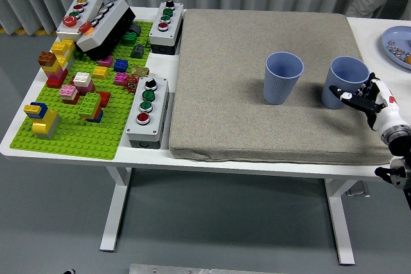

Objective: Pick cup pour cup place

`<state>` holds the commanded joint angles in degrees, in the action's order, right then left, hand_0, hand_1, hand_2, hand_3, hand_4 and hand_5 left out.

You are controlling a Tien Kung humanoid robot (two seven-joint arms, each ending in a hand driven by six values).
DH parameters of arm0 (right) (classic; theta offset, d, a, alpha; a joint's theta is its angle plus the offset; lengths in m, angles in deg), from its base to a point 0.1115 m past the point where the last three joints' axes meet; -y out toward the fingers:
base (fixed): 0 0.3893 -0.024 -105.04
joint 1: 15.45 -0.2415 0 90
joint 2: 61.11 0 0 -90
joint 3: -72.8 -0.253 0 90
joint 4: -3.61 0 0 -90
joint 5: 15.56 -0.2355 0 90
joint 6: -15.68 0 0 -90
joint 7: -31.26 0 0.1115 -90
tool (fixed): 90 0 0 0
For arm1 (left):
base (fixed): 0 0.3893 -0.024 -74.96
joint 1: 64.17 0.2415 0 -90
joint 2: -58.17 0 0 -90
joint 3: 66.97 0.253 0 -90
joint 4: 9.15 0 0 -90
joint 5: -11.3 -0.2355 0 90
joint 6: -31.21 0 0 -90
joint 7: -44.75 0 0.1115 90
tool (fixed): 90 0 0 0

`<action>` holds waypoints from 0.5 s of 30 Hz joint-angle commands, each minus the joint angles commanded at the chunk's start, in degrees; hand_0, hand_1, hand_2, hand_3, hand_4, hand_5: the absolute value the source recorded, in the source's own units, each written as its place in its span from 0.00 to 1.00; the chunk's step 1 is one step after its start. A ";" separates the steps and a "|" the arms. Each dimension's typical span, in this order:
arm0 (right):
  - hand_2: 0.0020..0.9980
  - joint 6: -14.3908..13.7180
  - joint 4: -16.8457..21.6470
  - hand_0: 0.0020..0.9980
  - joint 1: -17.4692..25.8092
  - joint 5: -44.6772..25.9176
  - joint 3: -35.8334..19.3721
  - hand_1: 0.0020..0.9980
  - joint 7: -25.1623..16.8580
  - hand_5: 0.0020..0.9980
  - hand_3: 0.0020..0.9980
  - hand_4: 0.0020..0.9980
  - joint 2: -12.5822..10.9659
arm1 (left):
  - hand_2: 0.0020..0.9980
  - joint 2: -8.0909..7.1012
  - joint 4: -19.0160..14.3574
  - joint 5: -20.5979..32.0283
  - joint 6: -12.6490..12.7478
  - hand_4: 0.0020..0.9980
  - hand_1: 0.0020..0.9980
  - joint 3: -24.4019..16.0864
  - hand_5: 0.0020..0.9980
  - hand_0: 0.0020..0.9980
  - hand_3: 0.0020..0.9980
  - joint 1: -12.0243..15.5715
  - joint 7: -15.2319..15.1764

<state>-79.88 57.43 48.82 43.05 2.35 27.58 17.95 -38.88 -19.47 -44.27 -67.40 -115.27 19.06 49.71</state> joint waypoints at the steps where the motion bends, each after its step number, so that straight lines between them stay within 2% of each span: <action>1: 1.00 -0.02 -0.10 1.00 -0.05 -0.01 -0.01 0.97 0.00 0.31 1.00 0.88 0.03 | 0.83 -0.01 0.00 0.01 0.00 0.56 0.78 0.00 1.00 0.82 0.75 -0.01 0.00; 15: 1.00 -0.06 -0.52 1.00 -0.84 -0.40 0.46 0.97 -0.09 0.31 1.00 0.87 0.46 | 0.83 -0.07 0.00 0.10 -0.06 0.56 0.78 0.18 1.00 0.82 0.75 -0.08 0.01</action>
<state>-79.94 56.91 47.97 42.65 2.81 27.49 18.41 -38.95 -19.47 -44.17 -67.46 -115.09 18.99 49.72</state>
